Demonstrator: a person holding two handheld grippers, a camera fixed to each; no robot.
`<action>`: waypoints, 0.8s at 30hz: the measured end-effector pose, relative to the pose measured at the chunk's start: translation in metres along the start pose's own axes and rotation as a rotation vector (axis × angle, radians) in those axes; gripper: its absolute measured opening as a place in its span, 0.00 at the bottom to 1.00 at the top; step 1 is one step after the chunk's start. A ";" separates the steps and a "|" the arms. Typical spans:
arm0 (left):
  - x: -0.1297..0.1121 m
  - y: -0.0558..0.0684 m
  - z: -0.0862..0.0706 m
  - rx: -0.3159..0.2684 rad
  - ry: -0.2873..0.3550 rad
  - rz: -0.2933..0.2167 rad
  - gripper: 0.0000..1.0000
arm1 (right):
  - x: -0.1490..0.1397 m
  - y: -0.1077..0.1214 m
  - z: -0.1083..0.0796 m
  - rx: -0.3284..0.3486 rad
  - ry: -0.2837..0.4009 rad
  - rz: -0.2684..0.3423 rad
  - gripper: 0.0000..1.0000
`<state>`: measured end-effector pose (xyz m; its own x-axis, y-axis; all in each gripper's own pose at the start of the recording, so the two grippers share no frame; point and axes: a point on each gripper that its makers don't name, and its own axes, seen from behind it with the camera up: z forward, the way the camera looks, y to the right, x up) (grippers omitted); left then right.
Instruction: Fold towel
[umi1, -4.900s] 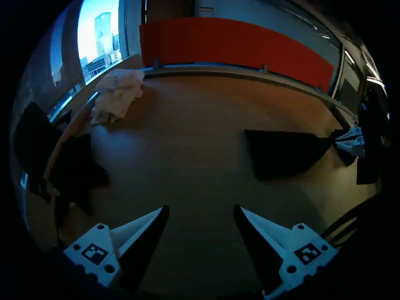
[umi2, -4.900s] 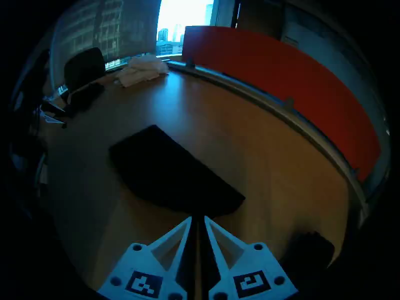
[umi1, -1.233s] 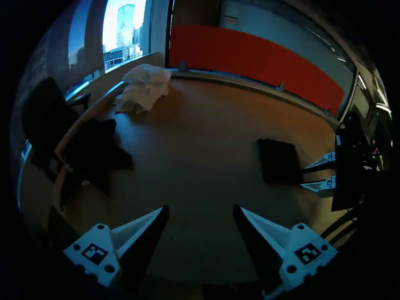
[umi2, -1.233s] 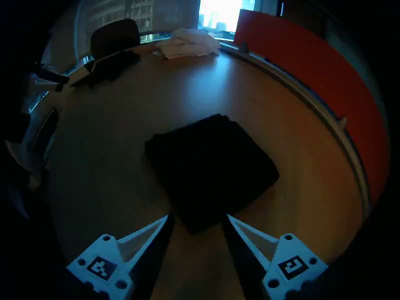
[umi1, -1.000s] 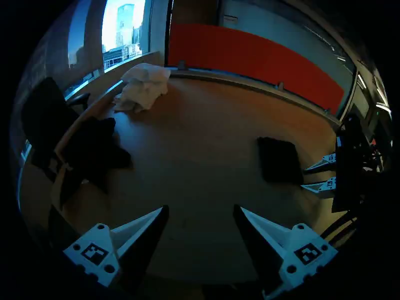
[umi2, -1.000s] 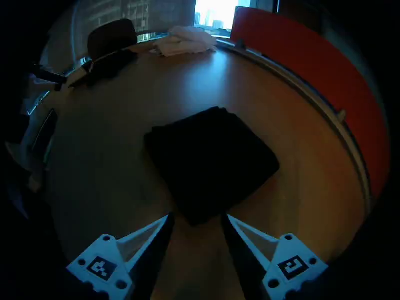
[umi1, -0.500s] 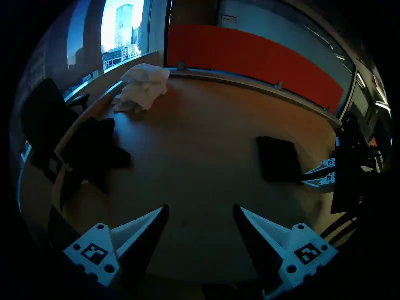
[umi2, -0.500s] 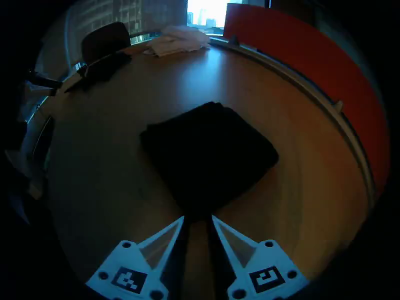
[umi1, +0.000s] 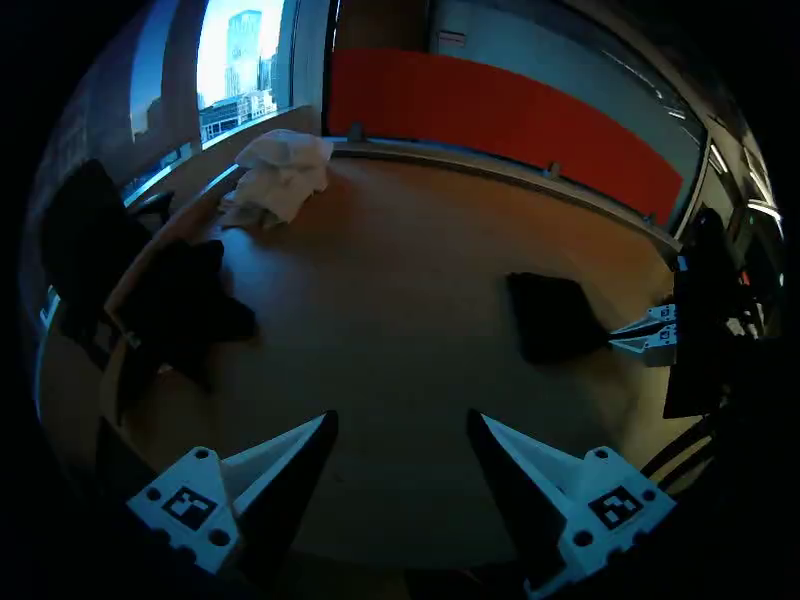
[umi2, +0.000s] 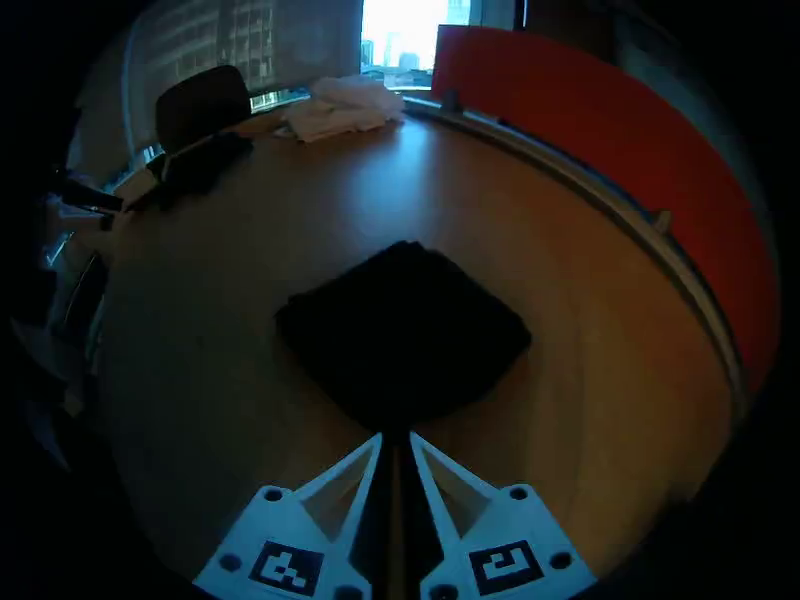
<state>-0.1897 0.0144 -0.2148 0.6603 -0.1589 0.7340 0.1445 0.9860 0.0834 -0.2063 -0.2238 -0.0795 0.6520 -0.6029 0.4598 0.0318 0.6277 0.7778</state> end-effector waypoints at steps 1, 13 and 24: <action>0.001 0.000 0.000 -0.001 0.002 0.000 0.96 | 0.007 0.002 -0.002 -0.005 0.010 -0.003 0.04; 0.024 0.004 0.003 -0.022 0.050 0.019 0.95 | 0.106 0.033 -0.038 -0.065 0.144 -0.071 0.04; 0.044 0.013 0.002 -0.048 0.092 0.038 0.95 | 0.162 0.063 -0.082 -0.118 0.227 -0.101 0.04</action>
<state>-0.1603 0.0200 -0.1803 0.7304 -0.1281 0.6709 0.1519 0.9881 0.0232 -0.0364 -0.2419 0.0091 0.7939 -0.5475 0.2646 0.1843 0.6313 0.7533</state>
